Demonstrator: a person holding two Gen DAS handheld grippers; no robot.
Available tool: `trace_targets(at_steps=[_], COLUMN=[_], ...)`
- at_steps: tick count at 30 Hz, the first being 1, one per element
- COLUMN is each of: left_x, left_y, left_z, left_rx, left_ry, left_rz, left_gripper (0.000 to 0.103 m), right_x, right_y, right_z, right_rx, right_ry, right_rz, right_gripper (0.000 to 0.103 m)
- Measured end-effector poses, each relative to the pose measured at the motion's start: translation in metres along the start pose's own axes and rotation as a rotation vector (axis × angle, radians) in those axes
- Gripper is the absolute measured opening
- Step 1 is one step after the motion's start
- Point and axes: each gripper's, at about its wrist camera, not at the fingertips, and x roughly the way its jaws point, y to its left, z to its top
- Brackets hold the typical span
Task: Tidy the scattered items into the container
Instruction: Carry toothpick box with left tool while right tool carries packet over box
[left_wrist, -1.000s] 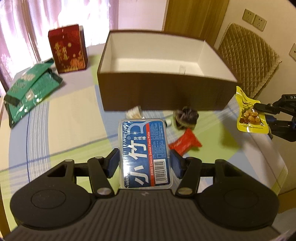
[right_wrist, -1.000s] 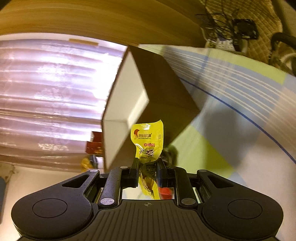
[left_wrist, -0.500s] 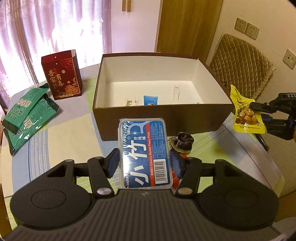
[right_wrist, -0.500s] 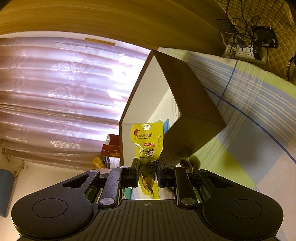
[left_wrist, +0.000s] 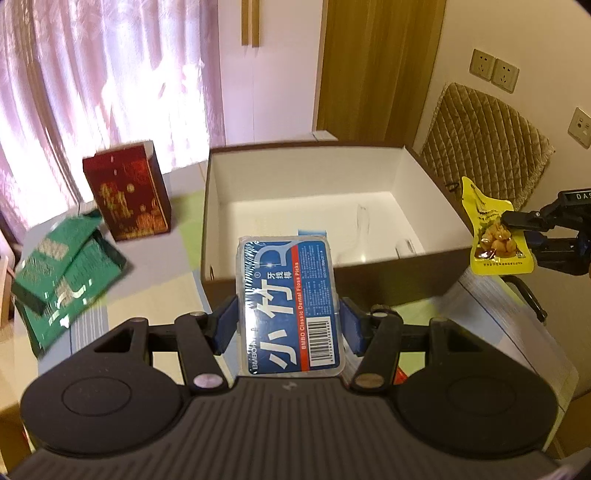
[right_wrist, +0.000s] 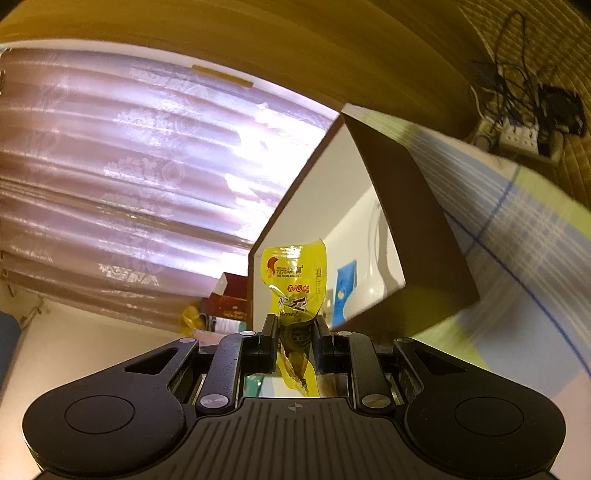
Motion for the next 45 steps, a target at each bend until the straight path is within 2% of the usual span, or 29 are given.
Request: trace_targets(at_steps=[8, 16, 31, 45], left_x=[0.017, 0.045, 0.088, 0.128], left_y=[0.008, 0.007, 0.01, 0.007], left_z=[0.04, 0.066, 0.088, 0.105], left_rx=[0.066, 0.106, 0.122, 0.173], left_ry=[-0.038, -0.034, 0.002, 0.043], left_rz=[0.008, -0.006, -0.013, 0.013], left_gripper=[0.054, 0.054, 0.054, 0.054], right_x=[0.029, 0.054, 0.083, 0.126], right_y=[0.018, 0.024, 0.028, 0.037], right_z=[0.026, 0.043, 0.058, 0.066], right_rx=[-0.089, -0.125, -0.146, -0.233], right_ry=[0.032, 0.043, 0.068, 0.122], right_rz=[-0.03, -0.046, -0.061, -0.148], right_gripper=[0.021, 0.021, 0.021, 0.021])
